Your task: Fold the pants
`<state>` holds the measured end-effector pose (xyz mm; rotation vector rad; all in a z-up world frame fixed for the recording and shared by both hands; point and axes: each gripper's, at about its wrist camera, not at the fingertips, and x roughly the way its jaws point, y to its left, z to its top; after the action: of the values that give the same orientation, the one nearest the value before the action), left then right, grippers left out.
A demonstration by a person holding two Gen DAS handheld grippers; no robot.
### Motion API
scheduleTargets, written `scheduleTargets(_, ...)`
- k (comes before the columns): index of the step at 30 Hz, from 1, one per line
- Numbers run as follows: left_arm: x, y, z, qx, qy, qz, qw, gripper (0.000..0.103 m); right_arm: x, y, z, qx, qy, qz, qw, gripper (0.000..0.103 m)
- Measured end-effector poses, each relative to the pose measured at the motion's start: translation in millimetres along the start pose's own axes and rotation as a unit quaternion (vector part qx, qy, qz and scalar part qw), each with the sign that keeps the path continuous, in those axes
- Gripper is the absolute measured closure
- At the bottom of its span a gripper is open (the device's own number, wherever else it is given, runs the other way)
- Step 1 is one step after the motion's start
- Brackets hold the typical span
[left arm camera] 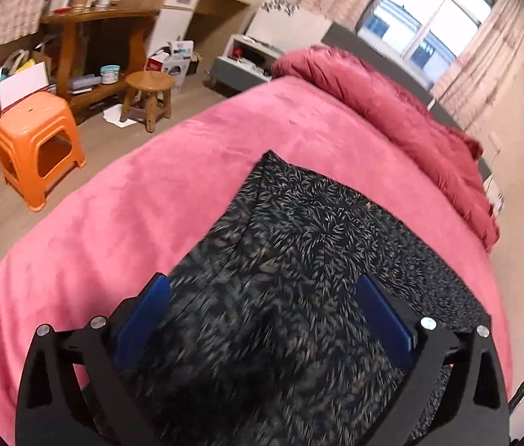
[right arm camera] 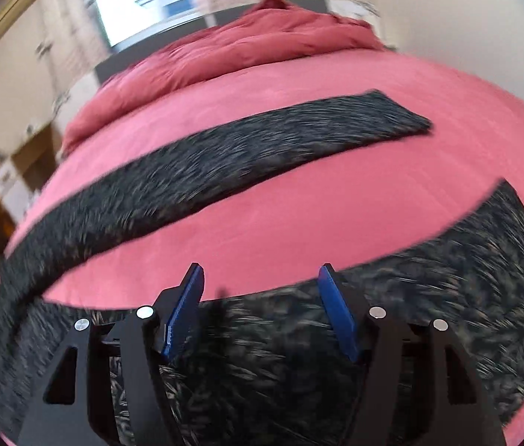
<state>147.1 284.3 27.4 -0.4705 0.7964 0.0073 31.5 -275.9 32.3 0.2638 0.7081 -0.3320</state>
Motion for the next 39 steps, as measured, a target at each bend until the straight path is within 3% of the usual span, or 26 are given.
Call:
scheduleTargets(4, 34, -18, 22, 0.012, 0.016, 0.003, 0.9998, 0.003, 11, 13, -8, -0.042, 0.007, -0.014, 0.999, 0.036)
scheduleTargets(15, 110, -29, 80, 0.014, 0.01, 0.055, 0.9983, 0.008, 22, 17, -8, -0.042, 0.016, -0.015, 0.999, 0.031)
scheduleTargets(24, 145, -36, 91, 0.016, 0.007, 0.078, 0.9968, 0.008, 23, 18, -9, -0.043, 0.016, -0.016, 0.999, 0.03)
scheduleTargets(30, 170, -43, 94, 0.023, 0.018, 0.078, 0.9966, 0.028, 24, 17, -10, -0.042, 0.016, -0.015, 0.999, 0.029)
scheduleTargets(35, 181, -45, 88, 0.042, 0.018, 0.098, 0.9942, 0.035, 25, 17, -10, -0.041, 0.016, -0.015, 0.999, 0.029)
scheduleTargets(39, 182, -44, 88, 0.045, 0.015, 0.098, 0.994, 0.047, 25, 18, -10, -0.042, 0.016, -0.015, 0.999, 0.029)
